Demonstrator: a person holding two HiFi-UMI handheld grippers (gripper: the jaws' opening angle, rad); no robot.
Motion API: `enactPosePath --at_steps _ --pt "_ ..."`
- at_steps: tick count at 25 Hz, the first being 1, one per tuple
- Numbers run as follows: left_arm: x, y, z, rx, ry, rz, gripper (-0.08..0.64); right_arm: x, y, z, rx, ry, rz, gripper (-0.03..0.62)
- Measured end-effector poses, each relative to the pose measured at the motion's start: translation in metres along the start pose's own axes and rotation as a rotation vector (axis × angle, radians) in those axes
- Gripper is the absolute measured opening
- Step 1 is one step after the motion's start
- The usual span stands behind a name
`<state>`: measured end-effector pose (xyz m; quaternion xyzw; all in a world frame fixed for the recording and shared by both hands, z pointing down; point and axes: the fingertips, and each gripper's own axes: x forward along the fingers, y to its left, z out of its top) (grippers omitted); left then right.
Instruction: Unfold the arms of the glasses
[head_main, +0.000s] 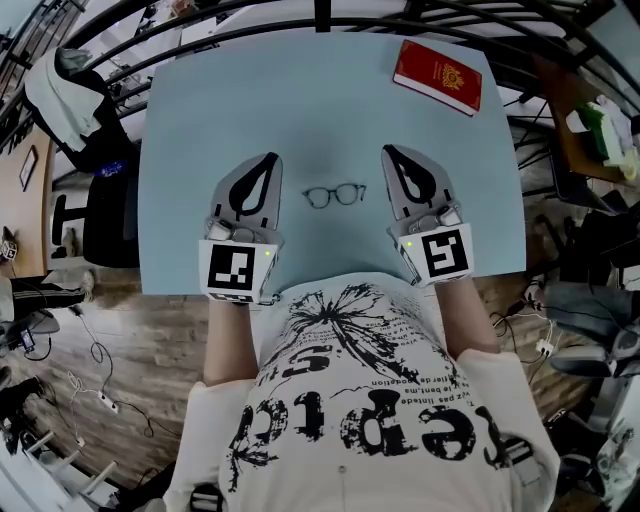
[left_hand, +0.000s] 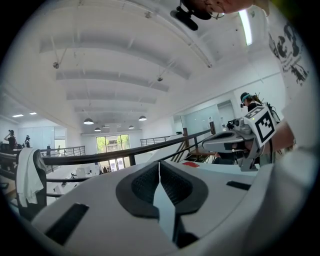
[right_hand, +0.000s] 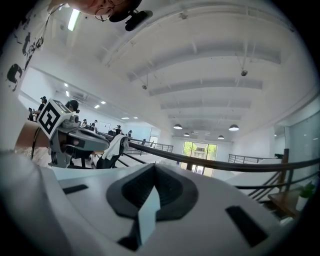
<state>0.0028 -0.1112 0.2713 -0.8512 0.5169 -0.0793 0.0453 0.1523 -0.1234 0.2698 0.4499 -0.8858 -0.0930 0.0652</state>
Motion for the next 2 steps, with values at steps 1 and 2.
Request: enactPosePath --at_steps 1,2 --pt "0.0011 0.0012 -0.0004 -0.003 0.002 -0.001 0.023 0.0016 0.0002 -0.0001 -0.001 0.001 0.000 0.008" --pt "0.0023 0.0023 -0.0007 -0.005 0.003 -0.003 0.023 0.0031 0.0004 -0.0003 -0.002 0.003 0.001 0.008"
